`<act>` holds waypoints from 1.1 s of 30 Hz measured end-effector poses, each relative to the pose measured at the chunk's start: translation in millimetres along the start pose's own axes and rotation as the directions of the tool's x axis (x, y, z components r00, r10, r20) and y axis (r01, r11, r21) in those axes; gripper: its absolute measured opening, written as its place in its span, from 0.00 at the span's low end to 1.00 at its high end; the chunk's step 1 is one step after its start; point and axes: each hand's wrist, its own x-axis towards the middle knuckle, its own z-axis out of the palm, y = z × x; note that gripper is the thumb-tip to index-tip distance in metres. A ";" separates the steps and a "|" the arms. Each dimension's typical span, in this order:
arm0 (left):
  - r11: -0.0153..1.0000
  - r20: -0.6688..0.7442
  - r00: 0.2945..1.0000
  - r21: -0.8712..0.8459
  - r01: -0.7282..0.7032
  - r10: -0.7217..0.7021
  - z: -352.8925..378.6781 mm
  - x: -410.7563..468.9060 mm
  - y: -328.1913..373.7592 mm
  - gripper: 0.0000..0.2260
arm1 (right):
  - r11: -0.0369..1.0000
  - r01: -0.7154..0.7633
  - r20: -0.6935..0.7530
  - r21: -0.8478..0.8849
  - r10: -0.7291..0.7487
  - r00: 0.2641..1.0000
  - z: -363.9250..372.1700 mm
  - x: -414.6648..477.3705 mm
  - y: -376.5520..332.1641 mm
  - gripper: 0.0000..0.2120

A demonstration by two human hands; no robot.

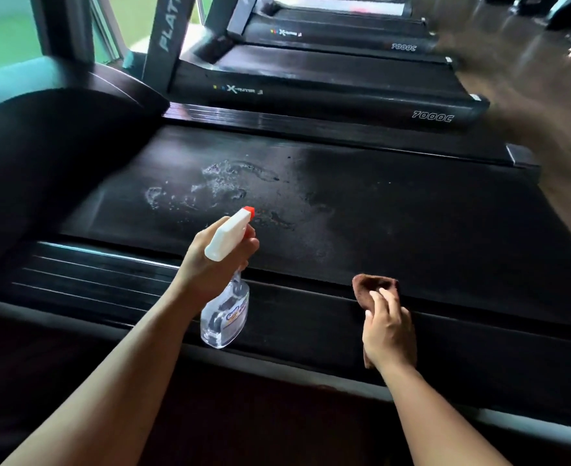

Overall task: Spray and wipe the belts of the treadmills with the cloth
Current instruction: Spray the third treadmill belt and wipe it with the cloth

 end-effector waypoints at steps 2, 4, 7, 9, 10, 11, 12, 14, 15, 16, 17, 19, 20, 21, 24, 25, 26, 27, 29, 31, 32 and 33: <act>1.000 -0.049 0.999 0.018 -0.008 0.009 -19.2 3.0 -3.2 0.14 | 0.999 0.043 -0.008 0.026 -0.043 0.999 6.4 5.6 -24.5 0.20; 0.999 -0.100 0.995 0.034 -0.014 0.018 -40.5 6.0 -7.2 0.13 | 0.994 0.089 -0.015 0.060 -0.088 0.996 14.5 11.4 -52.6 0.20; 0.996 -0.164 0.985 0.069 -0.050 0.061 -72.8 9.1 -11.9 0.09 | 0.979 0.173 -0.026 0.110 -0.172 0.985 28.2 19.1 -99.2 0.20; 0.993 -0.205 0.975 0.089 -0.072 0.089 -93.7 12.2 -13.3 0.09 | 0.960 0.250 -0.051 0.129 -0.245 0.968 37.7 22.5 -129.0 0.21; 0.992 -0.223 0.970 0.102 -0.074 0.095 -104.5 14.3 -14.0 0.09 | 0.948 0.286 -0.064 0.139 -0.280 0.958 42.6 23.7 -143.6 0.21; 0.991 -0.241 0.966 0.112 -0.072 0.097 -115.3 16.8 -14.8 0.09 | 0.937 0.317 -0.075 0.148 -0.309 0.948 47.2 24.9 -158.0 0.21; 0.991 -0.260 0.961 0.111 -0.069 0.096 -126.3 19.8 -15.7 0.10 | 0.926 0.344 -0.086 0.156 -0.334 0.939 51.9 26.1 -171.3 0.21; 0.993 -0.305 0.948 0.100 -0.065 0.093 -149.8 26.2 -17.6 0.10 | 0.903 0.393 -0.108 0.175 -0.379 0.919 61.8 28.3 -197.5 0.22; 0.992 -0.323 0.941 0.102 -0.071 0.100 -161.5 29.1 -18.1 0.10 | 0.892 0.412 -0.114 0.188 -0.397 0.911 66.9 29.3 -209.4 0.22; 0.991 -0.339 0.934 0.112 -0.079 0.113 -173.5 32.0 -19.4 0.09 | 0.882 0.427 -0.116 0.201 -0.412 0.904 72.2 30.1 -221.1 0.22; 0.988 -0.357 0.926 0.130 -0.084 0.125 -185.5 35.1 -20.7 0.09 | 0.872 0.441 -0.115 0.212 -0.426 0.898 78.0 30.9 -232.0 0.23; 0.982 -0.404 0.904 0.171 -0.074 0.139 -210.5 41.4 -24.5 0.08 | 0.856 0.468 -0.112 0.222 -0.454 0.884 88.4 31.6 -252.3 0.23; 0.979 -0.425 0.894 0.191 -0.065 0.142 -222.3 44.4 -26.5 0.09 | 0.848 0.480 -0.110 0.224 -0.467 0.877 93.4 31.8 -261.4 0.24; 0.975 -0.442 0.885 0.213 -0.058 0.149 -233.9 47.5 -28.6 0.09 | 0.842 0.489 -0.109 0.228 -0.477 0.872 98.0 32.3 -270.6 0.24; 0.968 -0.478 0.864 0.247 -0.038 0.156 -265.2 56.6 -36.0 0.08 | 0.827 0.502 -0.080 0.251 -0.499 0.863 112.9 34.7 -298.2 0.23; 0.968 -0.490 0.859 0.249 -0.028 0.151 -275.2 59.4 -39.1 0.08 | 0.824 0.506 -0.066 0.255 -0.507 0.859 117.8 35.0 -306.5 0.23; 0.966 -0.501 0.853 0.258 -0.017 0.149 -285.0 62.1 -42.5 0.08 | 0.820 0.511 -0.056 0.256 -0.516 0.855 122.6 35.4 -315.1 0.23; 0.962 -0.512 0.846 0.273 -0.008 0.152 -294.1 64.7 -45.4 0.09 | 0.817 0.516 -0.048 0.257 -0.522 0.851 127.0 35.8 -323.1 0.23; 0.956 -0.535 0.830 0.294 0.008 0.158 -309.4 68.5 -50.6 0.10 | 0.815 0.516 -0.028 0.264 -0.528 0.849 134.4 36.0 -339.0 0.22; 0.958 -0.566 0.810 0.288 0.016 0.156 -321.9 70.6 -53.8 0.11 | 0.808 0.520 -0.017 0.277 -0.537 0.844 141.1 35.5 -354.9 0.22; 0.958 -0.578 0.801 0.284 0.020 0.155 -327.4 71.4 -54.6 0.11 | 0.803 0.525 -0.019 0.281 -0.542 0.840 144.0 34.9 -363.3 0.22; 0.958 -0.586 0.796 0.285 0.024 0.154 -332.9 72.3 -55.1 0.11 | 0.799 0.530 -0.023 0.283 -0.547 0.837 147.3 34.2 -371.5 0.22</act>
